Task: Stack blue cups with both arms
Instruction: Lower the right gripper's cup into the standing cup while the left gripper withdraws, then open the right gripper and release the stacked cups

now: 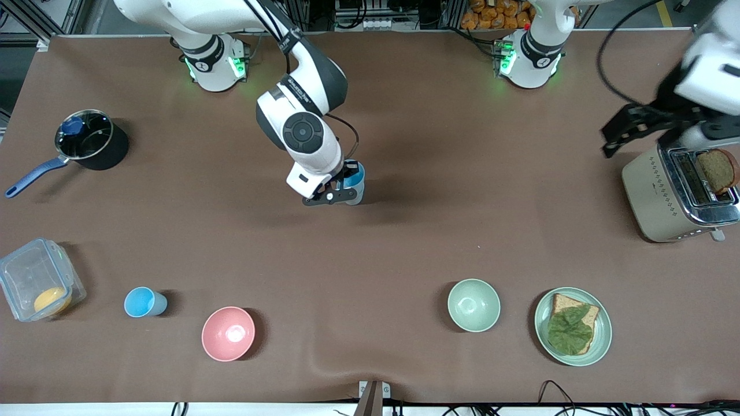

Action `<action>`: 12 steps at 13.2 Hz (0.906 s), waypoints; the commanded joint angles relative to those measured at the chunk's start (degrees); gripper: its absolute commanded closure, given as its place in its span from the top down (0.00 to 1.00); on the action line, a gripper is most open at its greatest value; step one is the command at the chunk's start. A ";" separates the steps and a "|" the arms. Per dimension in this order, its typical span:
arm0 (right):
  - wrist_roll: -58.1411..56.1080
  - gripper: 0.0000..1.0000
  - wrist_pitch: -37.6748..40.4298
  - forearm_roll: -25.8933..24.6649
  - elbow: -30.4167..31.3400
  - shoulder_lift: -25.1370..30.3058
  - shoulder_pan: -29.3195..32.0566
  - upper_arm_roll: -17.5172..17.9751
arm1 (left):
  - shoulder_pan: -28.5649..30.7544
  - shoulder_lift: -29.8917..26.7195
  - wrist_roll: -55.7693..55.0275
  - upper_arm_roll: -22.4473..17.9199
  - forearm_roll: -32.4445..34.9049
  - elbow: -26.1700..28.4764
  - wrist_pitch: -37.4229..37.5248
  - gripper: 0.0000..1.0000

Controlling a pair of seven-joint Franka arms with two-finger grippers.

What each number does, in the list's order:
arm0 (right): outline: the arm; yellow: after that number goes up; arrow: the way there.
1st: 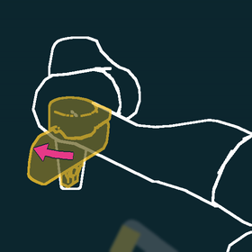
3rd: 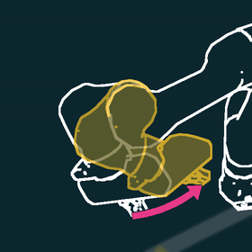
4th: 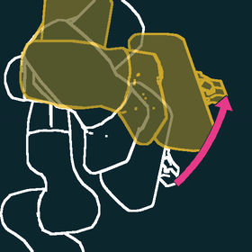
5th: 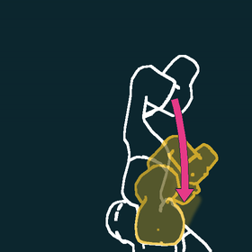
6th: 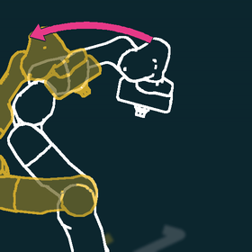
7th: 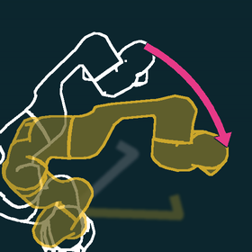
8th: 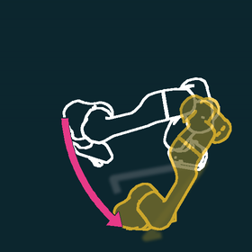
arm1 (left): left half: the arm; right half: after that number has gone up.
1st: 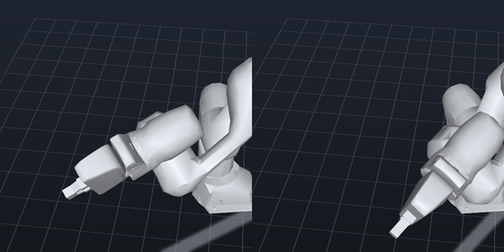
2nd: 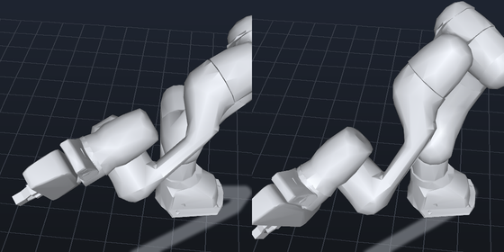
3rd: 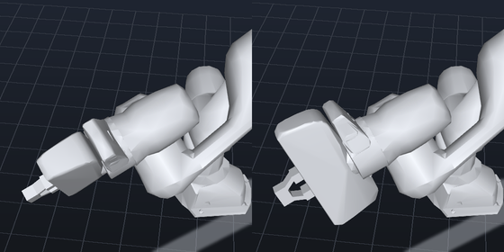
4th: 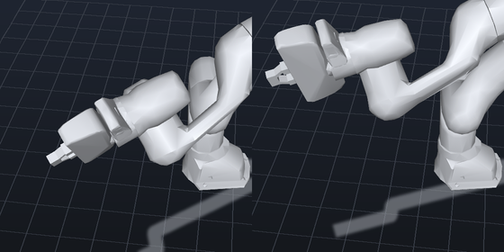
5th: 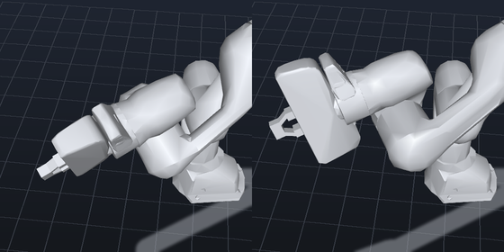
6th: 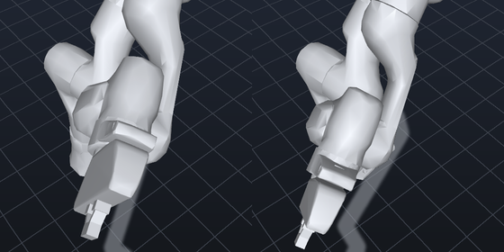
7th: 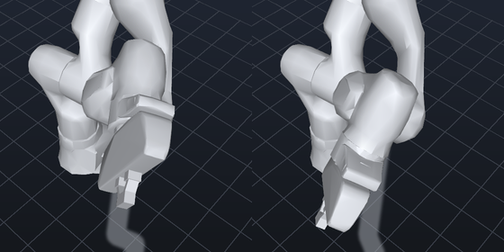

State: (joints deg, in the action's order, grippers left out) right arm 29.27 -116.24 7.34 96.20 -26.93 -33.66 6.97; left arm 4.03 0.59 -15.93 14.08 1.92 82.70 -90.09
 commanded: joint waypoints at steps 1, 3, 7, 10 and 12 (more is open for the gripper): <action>1.75 0.00 0.58 -1.54 -1.55 -0.58 -0.88 -0.82 | -0.24 -2.08 6.77 -3.33 -1.56 -0.78 4.38 1.00; 1.84 0.00 0.58 -2.50 -1.20 -0.58 -1.06 -0.82 | -1.21 -2.08 9.06 -5.37 -1.92 -0.78 8.16 1.00; 3.16 0.00 0.58 -3.21 -0.67 -1.02 -1.49 -0.82 | -1.21 -3.92 10.30 -6.86 -1.83 -0.70 11.26 1.00; 4.65 0.00 0.49 -3.38 -0.32 -1.46 -2.11 -0.82 | -1.47 -3.93 10.13 -7.84 -1.31 -0.35 11.26 1.00; 4.65 0.14 0.58 -5.12 -0.32 -1.46 -2.11 -0.91 | -2.53 -2.70 9.60 -7.93 -1.22 -0.08 10.91 1.00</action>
State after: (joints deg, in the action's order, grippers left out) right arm 32.29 -115.95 4.48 96.31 -28.24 -34.81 6.83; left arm 2.83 -2.56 -6.76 6.78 1.06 82.26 -79.57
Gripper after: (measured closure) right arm 0.974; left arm 0.000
